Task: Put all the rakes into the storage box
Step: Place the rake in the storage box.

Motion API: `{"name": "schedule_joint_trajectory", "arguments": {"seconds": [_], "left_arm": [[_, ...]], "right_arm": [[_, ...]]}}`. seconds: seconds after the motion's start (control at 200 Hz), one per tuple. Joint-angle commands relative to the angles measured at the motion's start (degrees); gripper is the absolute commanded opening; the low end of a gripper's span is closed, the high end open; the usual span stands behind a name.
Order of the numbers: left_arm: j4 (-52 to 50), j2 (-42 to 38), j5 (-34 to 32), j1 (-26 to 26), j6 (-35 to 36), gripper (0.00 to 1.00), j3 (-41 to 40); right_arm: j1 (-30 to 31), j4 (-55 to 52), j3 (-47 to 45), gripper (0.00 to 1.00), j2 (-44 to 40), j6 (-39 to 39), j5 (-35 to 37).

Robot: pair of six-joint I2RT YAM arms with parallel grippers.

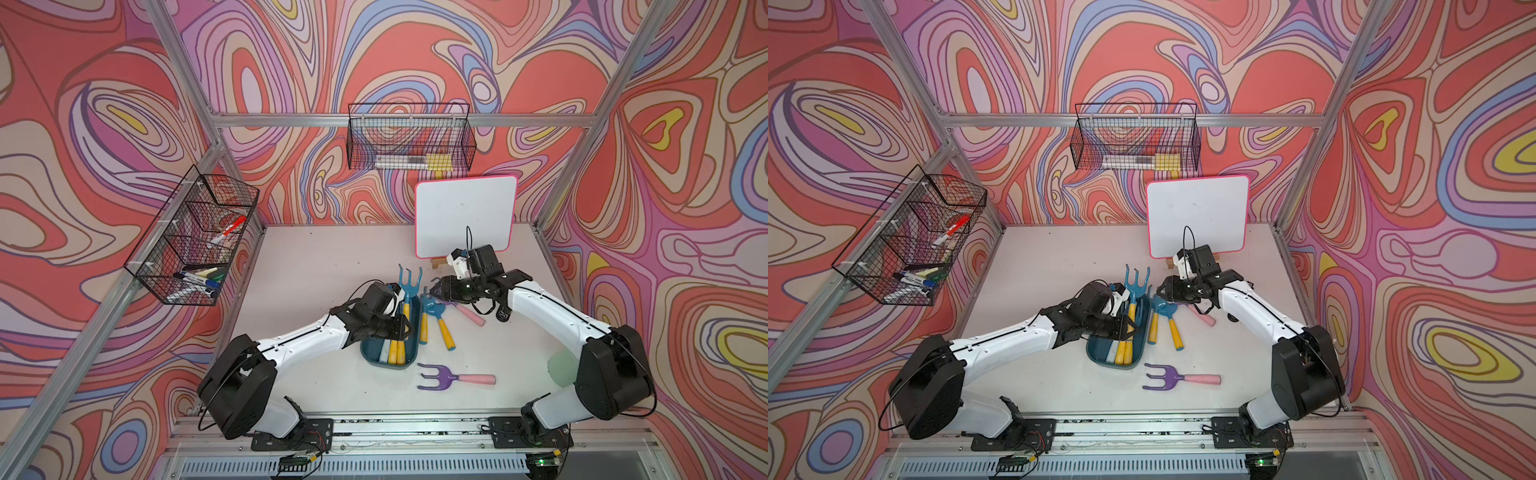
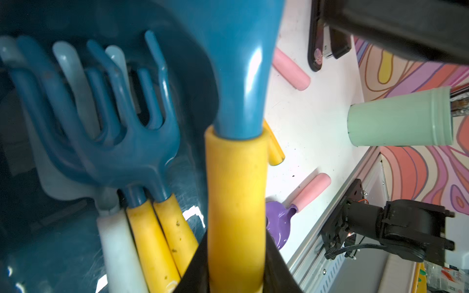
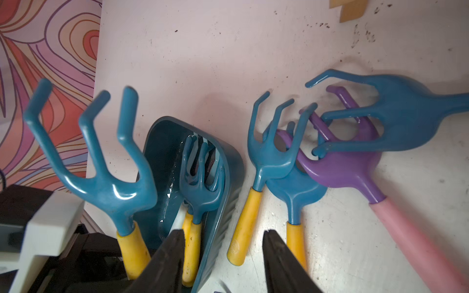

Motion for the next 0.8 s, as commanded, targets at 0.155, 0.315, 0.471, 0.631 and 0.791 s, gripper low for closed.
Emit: {"name": "schedule_joint_trajectory", "arguments": {"seconds": [0.155, 0.315, 0.471, 0.631, 0.791], "left_arm": [[-0.1, 1.1, -0.7, 0.1, -0.6, 0.00, -2.1], [0.8, 2.2, 0.7, 0.1, -1.2, 0.00, -3.9], [2.5, 2.2, 2.5, 0.1, -3.4, 0.00, -6.1], [1.7, 2.5, 3.9, 0.1, -3.4, 0.00, -6.6], [1.7, 3.3, 4.4, 0.1, -4.1, 0.00, -7.0]], "right_arm": [[0.1, 0.3, -0.6, 0.51, 0.5, -0.1, 1.3], [0.1, 0.2, -0.9, 0.51, 0.1, -0.3, 2.0], [0.0, 0.0, -0.9, 0.51, 0.1, -0.5, 2.4], [0.1, -0.3, -1.0, 0.51, 0.5, -0.5, 2.7], [0.1, -0.3, -1.3, 0.51, 0.6, -0.6, 2.9]]}}
